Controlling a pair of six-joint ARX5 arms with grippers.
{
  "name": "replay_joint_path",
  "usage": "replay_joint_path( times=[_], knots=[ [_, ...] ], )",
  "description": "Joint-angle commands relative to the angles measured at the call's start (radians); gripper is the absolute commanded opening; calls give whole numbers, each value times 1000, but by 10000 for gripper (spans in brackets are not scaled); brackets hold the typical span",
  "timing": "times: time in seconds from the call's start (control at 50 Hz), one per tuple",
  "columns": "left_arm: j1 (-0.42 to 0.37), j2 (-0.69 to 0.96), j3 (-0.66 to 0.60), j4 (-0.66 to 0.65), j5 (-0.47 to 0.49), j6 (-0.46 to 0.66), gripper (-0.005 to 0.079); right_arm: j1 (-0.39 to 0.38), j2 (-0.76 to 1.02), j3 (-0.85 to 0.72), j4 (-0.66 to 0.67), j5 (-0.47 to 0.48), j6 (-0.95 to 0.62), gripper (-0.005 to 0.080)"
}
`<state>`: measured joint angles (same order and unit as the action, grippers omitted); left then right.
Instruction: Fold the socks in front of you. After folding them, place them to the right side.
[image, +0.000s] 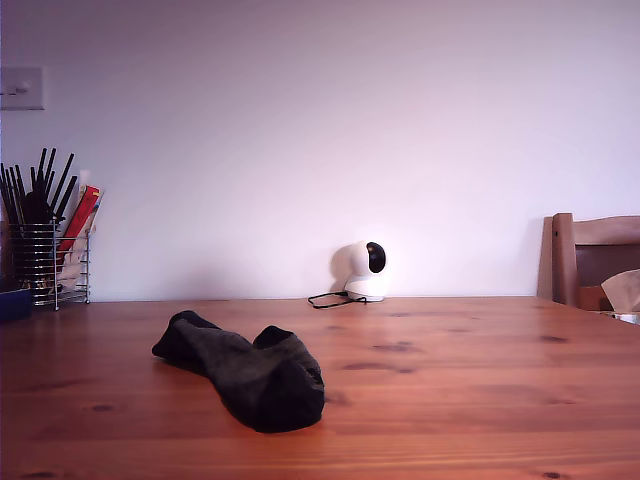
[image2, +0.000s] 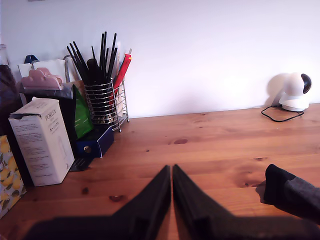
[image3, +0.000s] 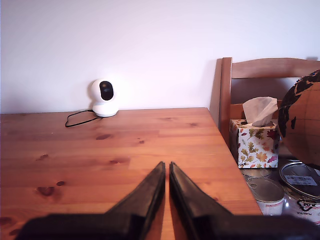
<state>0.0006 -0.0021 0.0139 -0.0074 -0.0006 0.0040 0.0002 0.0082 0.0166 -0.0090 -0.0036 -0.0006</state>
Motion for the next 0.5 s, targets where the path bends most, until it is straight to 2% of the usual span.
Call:
replay_joint_path(
  times=[0.0, 0.26, 0.48],
  knots=[
    [45, -11, 15, -21, 259, -200, -19, 6, -6, 182, -103, -222, 262, -12],
    [45, -11, 15, -20, 259, -200, -19, 6, -6, 182, -103, -222, 262, -12],
    [45, -11, 17, 47, 307, -291, -19, 6, -6, 192, -102, -265, 264, -12]
  ],
)
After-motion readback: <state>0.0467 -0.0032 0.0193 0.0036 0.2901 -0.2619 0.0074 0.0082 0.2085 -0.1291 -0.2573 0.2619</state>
